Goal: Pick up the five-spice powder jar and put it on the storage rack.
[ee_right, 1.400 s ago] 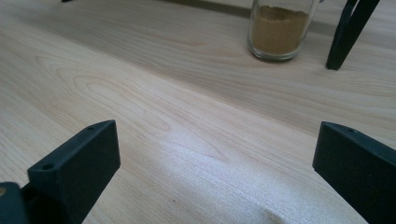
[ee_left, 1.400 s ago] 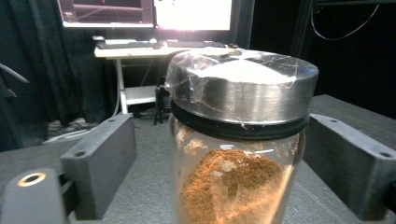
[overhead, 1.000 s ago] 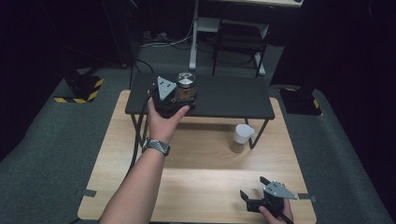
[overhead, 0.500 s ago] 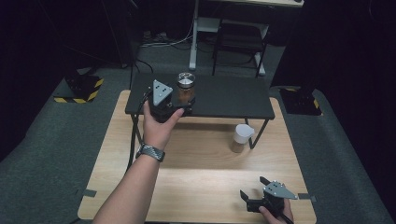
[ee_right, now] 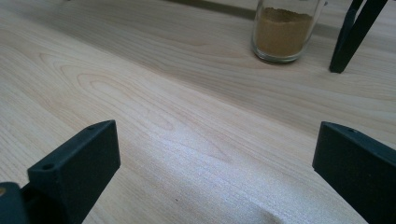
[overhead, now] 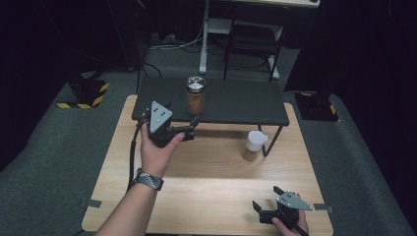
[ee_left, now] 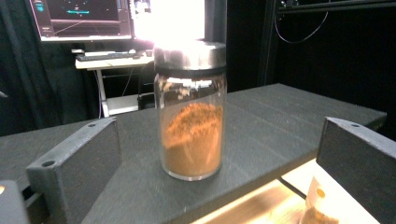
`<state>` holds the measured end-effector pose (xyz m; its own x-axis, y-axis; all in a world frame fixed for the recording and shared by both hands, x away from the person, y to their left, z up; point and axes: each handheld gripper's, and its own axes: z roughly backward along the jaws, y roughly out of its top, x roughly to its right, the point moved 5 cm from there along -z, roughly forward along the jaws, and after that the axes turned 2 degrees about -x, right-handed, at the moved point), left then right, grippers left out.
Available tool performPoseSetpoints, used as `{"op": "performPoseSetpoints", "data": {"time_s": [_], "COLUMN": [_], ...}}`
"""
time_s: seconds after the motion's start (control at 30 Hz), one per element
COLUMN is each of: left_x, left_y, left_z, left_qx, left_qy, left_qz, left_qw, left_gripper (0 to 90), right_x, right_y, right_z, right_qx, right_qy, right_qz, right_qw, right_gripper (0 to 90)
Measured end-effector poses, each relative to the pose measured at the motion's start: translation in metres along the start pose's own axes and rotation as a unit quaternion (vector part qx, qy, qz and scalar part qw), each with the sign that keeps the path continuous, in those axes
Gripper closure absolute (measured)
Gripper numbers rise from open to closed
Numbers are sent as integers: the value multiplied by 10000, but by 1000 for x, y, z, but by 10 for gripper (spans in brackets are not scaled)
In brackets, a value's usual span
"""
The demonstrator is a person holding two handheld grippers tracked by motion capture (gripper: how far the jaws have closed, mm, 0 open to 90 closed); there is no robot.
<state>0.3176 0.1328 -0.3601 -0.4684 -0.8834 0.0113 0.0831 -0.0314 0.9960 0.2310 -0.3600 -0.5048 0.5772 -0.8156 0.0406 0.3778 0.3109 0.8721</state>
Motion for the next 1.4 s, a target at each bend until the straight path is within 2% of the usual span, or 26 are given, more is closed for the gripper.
{"op": "performPoseSetpoints", "data": {"time_s": [0.07, 0.13, 0.2, 0.47, 0.73, 0.97, 1.3, 1.4], "left_x": [-1, -1, -2, -2, 8, 15, 20, 21], "left_y": [-5, -15, -17, -44, -74, -91, -119, -128], "left_z": [5, 13, 15, 39, 63, 73, 86, 90], "left_qx": [-57, -39, -44, -19, -70, -153, -307, -369], "left_qy": [-16, -33, -38, -73, -130, -138, -105, -95], "left_qz": [56, 37, 39, 98, 160, 125, 267, 241], "left_qw": [10000, 10000, 10000, 9999, 9998, 9997, 9991, 9990], "left_gripper": [5, 5, 5, 5, 5, 5, 5, 5], "right_x": [0, 0, -1, -1, -2, -2, -4, -4], "right_y": [0, 0, 0, 0, 0, 0, 0, 0], "right_z": [0, 0, 0, 0, 0, 0, 0, 0], "right_qx": [2, 7, 2, -4, -8, 6, 15, 8], "right_qy": [-10, -7, -16, -14, -27, -34, -11, -15], "right_qz": [11, 27, 35, 39, 62, 77, 100, 90], "right_qw": [10000, 10000, 10000, 10000, 10000, 10000, 9999, 10000], "right_gripper": [5, 5, 5, 5, 5, 4, 5, 5]}}
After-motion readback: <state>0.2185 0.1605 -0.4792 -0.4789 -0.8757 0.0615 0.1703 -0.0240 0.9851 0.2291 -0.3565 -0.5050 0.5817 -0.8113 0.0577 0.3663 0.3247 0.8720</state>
